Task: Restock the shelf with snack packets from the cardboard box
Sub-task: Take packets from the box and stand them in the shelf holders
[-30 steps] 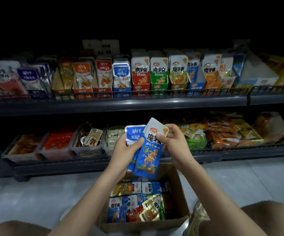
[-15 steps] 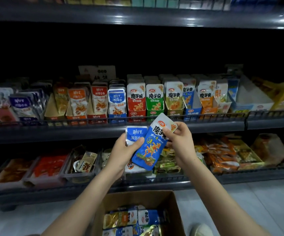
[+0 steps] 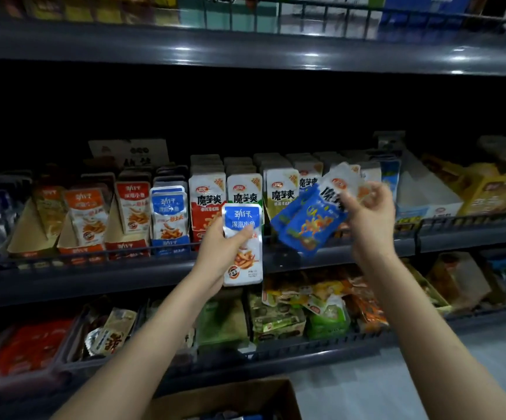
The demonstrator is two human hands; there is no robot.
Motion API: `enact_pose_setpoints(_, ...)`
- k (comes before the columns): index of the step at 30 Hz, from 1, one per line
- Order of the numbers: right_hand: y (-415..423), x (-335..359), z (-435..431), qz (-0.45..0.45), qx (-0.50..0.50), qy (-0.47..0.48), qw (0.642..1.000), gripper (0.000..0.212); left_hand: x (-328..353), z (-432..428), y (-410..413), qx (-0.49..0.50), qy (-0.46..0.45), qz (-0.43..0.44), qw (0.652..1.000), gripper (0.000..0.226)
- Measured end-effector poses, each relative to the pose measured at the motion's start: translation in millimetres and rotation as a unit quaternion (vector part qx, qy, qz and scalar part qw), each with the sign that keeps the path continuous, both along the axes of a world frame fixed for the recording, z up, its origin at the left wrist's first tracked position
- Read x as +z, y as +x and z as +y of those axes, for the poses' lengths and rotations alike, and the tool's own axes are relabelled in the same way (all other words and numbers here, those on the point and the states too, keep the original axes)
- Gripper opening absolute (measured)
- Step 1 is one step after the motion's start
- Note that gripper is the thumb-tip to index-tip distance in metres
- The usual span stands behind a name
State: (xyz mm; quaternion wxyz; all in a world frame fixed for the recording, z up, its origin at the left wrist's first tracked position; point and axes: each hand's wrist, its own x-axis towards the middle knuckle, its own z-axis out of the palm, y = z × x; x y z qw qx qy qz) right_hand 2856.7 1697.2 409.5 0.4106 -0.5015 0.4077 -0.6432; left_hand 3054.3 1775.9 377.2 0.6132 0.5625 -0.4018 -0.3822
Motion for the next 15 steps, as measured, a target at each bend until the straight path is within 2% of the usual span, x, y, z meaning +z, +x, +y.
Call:
enact_pose_setpoints(4, -17.9, 13.0, -49.1, 0.140, -0.094, -0.122, 0.978, 0.018, 9.9, -26.1, 5.0, 0.000, 0.003, -0.010, 1.000, 0.013)
enact_pose_setpoints(8, -8.7, 17.7, -94.9, 0.219, -0.110, -0.187, 0.951, 0.021, 11.3, -45.2, 7.6, 0.002, 0.001, -0.023, 1.000, 0.016)
enact_pose_setpoints(12, 8.2, 6.2, -127.8, 0.237, -0.073, -0.141, 0.958, 0.022, 4.9, -54.9, 9.0, 0.006, 0.013, -0.042, 0.999, 0.015)
enact_pose_setpoints(15, 17.0, -9.3, -139.5, 0.179, -0.051, -0.076, 0.979, 0.018, -0.1, -56.9, 9.6, 0.009, 0.021, -0.039, 0.999, 0.015)
